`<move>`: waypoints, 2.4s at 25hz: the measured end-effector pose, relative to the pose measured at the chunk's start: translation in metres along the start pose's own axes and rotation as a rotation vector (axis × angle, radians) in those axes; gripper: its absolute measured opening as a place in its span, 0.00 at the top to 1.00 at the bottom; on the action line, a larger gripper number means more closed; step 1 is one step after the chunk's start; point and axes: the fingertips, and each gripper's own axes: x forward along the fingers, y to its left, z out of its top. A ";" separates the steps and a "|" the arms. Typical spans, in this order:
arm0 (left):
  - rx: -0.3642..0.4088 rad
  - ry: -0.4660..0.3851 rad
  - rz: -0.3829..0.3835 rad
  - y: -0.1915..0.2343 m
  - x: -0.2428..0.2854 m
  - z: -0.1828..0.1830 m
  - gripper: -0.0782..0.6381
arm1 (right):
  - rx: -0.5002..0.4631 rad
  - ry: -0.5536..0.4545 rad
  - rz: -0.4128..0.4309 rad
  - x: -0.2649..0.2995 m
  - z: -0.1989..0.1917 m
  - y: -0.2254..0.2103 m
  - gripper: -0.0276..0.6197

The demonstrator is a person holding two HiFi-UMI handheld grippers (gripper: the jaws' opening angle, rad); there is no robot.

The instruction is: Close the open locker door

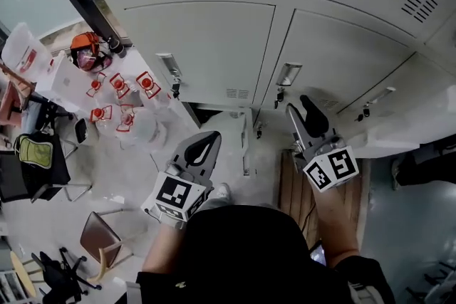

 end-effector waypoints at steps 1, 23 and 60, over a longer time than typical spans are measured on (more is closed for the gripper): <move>0.006 -0.004 -0.027 -0.006 0.006 0.001 0.86 | -0.002 -0.002 -0.022 -0.009 0.000 -0.003 0.70; 0.051 0.026 -0.538 -0.168 0.082 0.001 0.86 | -0.032 0.046 -0.444 -0.211 0.010 -0.033 0.73; 0.014 0.045 -0.593 -0.197 0.095 -0.008 0.86 | -0.032 0.089 -0.523 -0.252 -0.005 -0.035 0.74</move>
